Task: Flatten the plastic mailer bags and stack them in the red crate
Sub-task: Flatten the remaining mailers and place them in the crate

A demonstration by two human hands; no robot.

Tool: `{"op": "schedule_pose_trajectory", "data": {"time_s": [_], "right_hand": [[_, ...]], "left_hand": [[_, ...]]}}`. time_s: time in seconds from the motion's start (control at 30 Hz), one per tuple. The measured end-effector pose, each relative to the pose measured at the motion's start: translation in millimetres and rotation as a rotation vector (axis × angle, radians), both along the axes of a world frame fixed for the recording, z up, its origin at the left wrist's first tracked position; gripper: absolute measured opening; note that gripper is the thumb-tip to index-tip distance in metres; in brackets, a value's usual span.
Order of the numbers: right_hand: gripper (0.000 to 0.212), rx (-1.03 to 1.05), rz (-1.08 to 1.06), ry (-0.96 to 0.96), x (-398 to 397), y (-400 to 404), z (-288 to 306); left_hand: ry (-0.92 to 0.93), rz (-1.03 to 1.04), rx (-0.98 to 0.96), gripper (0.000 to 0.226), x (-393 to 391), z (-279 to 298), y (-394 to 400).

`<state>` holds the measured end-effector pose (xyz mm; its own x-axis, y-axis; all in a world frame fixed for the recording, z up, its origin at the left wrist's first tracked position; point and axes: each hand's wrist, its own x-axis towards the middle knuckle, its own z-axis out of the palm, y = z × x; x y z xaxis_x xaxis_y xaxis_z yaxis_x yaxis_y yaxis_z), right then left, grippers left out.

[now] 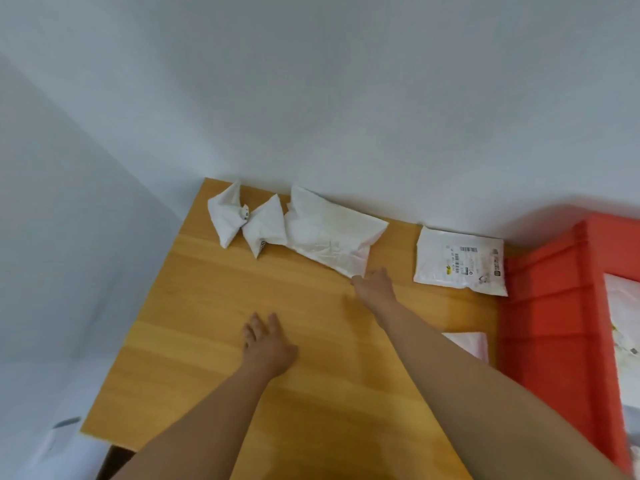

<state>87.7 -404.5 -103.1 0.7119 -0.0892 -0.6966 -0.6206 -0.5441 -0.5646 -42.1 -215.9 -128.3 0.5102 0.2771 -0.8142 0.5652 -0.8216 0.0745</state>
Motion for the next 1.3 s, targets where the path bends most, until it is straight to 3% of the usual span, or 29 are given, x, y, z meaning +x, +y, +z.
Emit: {"op": "schedule_pose_trajectory", "data": {"time_s": [0.07, 0.3, 0.5, 0.6, 0.77, 0.9, 1.03, 1.1, 1.2, 1.3], "right_hand": [[0.069, -0.007, -0.093, 0.043, 9, 1, -20], [0.027, 0.046, -0.265, 0.061, 17, 10, -58], [0.005, 0.192, -0.365, 0.062, -9, -4, -54], [0.004, 0.233, -0.412, 0.034, -33, -18, -39], [0.024, 0.253, -0.415, -0.102, -70, -53, 1], [0.022, 0.492, -0.585, -0.063, -88, -78, 29], [0.019, 0.805, -0.762, 0.063, -92, -94, 56], [0.019, 0.83, -0.739, 0.106, -93, -97, 61], [0.019, 0.796, -0.678, 0.156, -99, -97, 60], [0.014, 0.751, -0.7, 0.193, -104, -98, 52]], "left_hand": [[0.026, -0.073, 0.011, 0.094, 2, -2, 0], [0.119, -0.132, 0.02, 0.101, 9, 1, 4], [0.128, -0.185, 0.042, 0.101, 12, 6, 7], [0.147, -0.234, 0.048, 0.096, 21, 18, 10], [0.138, -0.171, -0.048, 0.09, 34, 24, 22], [0.036, -0.004, -0.183, 0.085, 25, 31, 28], [-0.267, 0.436, -0.523, 0.086, 22, 44, 31], [-0.368, 0.541, -0.657, 0.079, 27, 55, 28], [-0.38, 0.542, -0.799, 0.058, 30, 68, 17], [-0.393, 0.656, -0.804, 0.027, 22, 65, 12]]}}
